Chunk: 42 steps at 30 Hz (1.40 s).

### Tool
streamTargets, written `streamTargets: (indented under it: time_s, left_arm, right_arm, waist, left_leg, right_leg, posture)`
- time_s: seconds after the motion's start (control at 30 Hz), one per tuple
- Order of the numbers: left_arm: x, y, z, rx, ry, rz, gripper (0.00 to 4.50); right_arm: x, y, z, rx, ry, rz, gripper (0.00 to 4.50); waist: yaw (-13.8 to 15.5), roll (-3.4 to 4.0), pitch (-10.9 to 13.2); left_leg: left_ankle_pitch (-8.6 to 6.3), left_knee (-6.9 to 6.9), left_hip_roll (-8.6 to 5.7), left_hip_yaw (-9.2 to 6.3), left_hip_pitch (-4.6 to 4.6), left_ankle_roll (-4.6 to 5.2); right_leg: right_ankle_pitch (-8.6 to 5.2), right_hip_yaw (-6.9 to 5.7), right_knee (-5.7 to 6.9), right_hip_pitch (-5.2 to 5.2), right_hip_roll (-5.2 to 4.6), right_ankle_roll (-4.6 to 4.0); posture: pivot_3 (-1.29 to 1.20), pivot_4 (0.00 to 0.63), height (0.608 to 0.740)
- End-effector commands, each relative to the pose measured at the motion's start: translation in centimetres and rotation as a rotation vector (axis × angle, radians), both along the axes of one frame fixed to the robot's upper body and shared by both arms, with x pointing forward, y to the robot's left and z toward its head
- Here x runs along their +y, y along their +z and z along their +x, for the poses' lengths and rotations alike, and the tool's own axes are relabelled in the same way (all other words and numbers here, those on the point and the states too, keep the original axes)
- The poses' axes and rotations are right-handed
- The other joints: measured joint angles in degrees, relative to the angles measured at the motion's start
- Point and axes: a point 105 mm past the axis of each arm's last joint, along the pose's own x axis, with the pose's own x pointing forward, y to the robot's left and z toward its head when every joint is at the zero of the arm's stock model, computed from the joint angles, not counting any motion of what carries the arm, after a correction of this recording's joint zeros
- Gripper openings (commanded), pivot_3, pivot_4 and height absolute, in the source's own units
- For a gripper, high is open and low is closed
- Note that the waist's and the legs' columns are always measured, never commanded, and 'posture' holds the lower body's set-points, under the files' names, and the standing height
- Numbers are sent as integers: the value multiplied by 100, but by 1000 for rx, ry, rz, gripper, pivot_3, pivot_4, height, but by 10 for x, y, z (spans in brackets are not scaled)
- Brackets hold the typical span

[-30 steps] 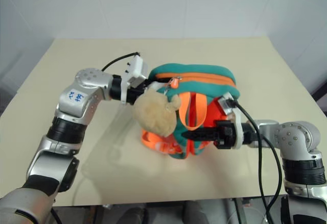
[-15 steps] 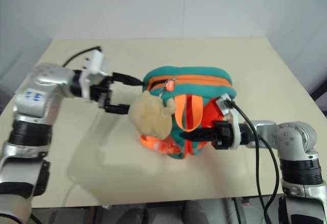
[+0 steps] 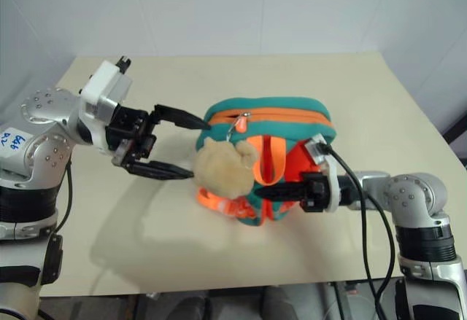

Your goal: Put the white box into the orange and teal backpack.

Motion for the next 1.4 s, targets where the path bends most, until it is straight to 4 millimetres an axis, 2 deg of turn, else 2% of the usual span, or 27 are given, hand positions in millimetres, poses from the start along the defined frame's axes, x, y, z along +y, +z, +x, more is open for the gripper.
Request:
streamTargets:
  time_s: [0.03, 0.43, 0.53, 0.63, 0.73, 0.8, 1.03, 1.17, 1.3, 1.4]
  left_arm:
    - [-9, 1, -10, -19, -48, 3, 4478]
    - [-30, -9, -9, -19, -77, 1, 4478]
    - [-27, -7, -8, -25, -64, -8, 3918]
    - [-20, 0, -2, -44, -26, -28, 3041]
    - [-4, 6, 11, -73, 54, -24, 2162]
    - [11, 9, 21, -90, 120, -15, 1802]
    - [51, 14, 46, -91, 271, 10, 1715]
    - [71, 9, 56, -52, 336, 10, 1715]
    - [90, -2, 65, 8, 398, 27, 1715]
    - [103, -20, 77, 45, 460, 36, 1715]
  right_arm:
    - [4, 6, -2, -28, 25, 18, 469]
    - [4, 4, -3, -30, 14, 23, 469]
    - [3, 4, -2, -32, 9, 21, 469]
    - [3, 4, -3, -33, 6, 19, 469]
    - [2, 4, -3, -33, 3, 19, 469]
    - [2, 4, -2, -33, 1, 19, 469]
    - [2, 4, -3, -31, -4, 21, 469]
    - [1, 4, -4, -31, -9, 22, 469]
    - [1, 4, -4, -31, -13, 24, 469]
    - [1, 4, -5, -32, -17, 27, 469]
  waist:
    - [3, 0, 0]
    - [3, 0, 0]
    - [4, 0, 0]
    - [5, 0, 0]
    - [-1, 0, 0]
    - [-4, 0, 0]
    - [6, 0, 0]
    - [4, 0, 0]
    - [0, 0, 0]
    - [-3, 0, 0]
  left_leg:
    - [0, 1, 0, 0, 0, 0]
    - [0, 1, -1, 0, -1, 0]
    - [0, 1, 0, 0, 0, 0]
    - [0, 1, -1, 0, 0, 0]
    - [0, 0, 0, 0, 0, 0]
    - [0, 0, 0, 0, 1, 0]
    - [0, 0, -1, 0, 1, 0]
    - [0, -1, -1, 0, 1, 0]
    - [0, -1, -1, 1, 0, 0]
    - [0, -1, -1, 1, 2, 0]
  right_leg:
    - [0, 0, 0, 1, 0, 0]
    - [0, 0, -6, 3, 0, 0]
    - [0, 0, -6, 3, 0, 0]
    - [0, 0, -7, 3, 0, 0]
    - [0, 0, -7, 3, 0, 0]
    - [0, 0, -6, 2, 1, 0]
    - [0, -1, -8, 4, 1, 0]
    - [0, -2, -8, 4, 1, 0]
    - [0, -2, -7, 4, 1, 0]
    - [0, -2, -5, 3, 1, 0]
  posture:
    - [0, 150, 740]
    - [0, 150, 740]
    - [0, 150, 740]
    - [0, 150, 740]
    - [0, 150, 740]
    - [0, 150, 740]
    - [0, 150, 740]
    - [0, 150, 740]
    - [0, 150, 740]
    - [0, 150, 740]
